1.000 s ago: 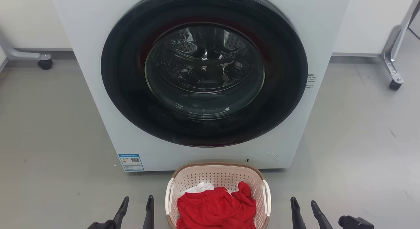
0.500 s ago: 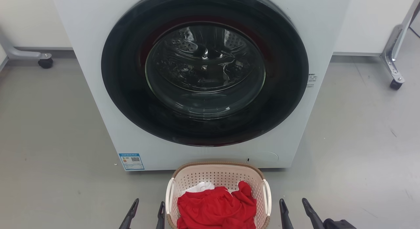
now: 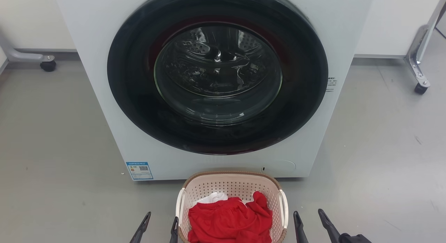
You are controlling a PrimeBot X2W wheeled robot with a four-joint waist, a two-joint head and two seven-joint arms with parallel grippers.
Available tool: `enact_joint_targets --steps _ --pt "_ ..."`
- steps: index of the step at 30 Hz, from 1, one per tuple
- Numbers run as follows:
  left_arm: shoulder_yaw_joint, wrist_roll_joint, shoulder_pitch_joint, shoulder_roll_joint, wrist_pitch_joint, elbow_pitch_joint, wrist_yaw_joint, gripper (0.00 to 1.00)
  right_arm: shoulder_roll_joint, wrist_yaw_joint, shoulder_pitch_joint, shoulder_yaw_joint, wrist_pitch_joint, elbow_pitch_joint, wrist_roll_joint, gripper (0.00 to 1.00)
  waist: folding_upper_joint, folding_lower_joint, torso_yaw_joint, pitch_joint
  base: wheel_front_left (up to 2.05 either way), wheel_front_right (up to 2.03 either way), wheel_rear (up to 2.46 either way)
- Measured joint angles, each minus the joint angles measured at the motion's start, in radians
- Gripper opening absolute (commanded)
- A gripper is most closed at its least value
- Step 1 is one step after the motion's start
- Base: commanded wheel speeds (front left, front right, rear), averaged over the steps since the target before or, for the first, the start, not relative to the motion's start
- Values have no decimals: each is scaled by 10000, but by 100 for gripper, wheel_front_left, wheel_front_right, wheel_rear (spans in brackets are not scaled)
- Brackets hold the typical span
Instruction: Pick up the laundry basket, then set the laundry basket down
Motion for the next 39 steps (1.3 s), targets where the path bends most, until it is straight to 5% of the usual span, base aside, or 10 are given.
enact_joint_targets --steps 39 --pt "483 -63 33 -109 0 186 -2 100 33 88 118 -318 0 -56 -2 100 0 0 19 127 0 0 0"
